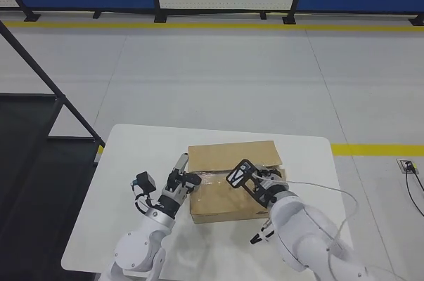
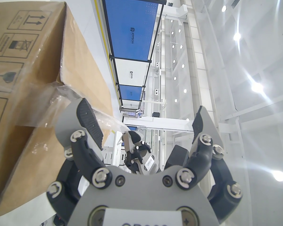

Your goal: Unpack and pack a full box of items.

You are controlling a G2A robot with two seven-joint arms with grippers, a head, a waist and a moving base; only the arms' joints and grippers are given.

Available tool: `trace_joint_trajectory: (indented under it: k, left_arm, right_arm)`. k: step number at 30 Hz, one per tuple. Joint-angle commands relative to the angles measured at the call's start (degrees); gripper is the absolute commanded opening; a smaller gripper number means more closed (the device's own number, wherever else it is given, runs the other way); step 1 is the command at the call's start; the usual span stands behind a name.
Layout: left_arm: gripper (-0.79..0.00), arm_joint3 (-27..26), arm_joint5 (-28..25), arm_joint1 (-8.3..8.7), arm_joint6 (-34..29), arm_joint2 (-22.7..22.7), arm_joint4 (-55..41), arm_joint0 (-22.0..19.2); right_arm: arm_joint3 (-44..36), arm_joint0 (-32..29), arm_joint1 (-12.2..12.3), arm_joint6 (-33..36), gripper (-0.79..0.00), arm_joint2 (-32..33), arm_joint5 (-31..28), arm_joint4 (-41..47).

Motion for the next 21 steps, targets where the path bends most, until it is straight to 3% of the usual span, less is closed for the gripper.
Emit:
trace_joint_trajectory:
  k: [1, 10, 21]
  left_arm:
    - [0.0, 0.18, -0.04, -0.01, 0.24, -0.06, 0.0, -0.15]
    - [0.0, 1.09, 0.02, -0.09, 0.89, 0.22, 0.12, -0.62]
    - [0.0, 2.19, 0.62, -0.25, 0.67, 1.21, 0.12, -2.03]
  right_arm:
    - [1.84, 1.63, -0.63, 0.73, -0.785, -0.7, -0.11, 0.06]
    - [5.68, 5.86, -2.51, 2.95, -0.785, -0.57, -1.69, 2.92]
    - [-2.56, -0.65, -2.23, 0.65, -0.785, 3.44, -2.29, -1.68]
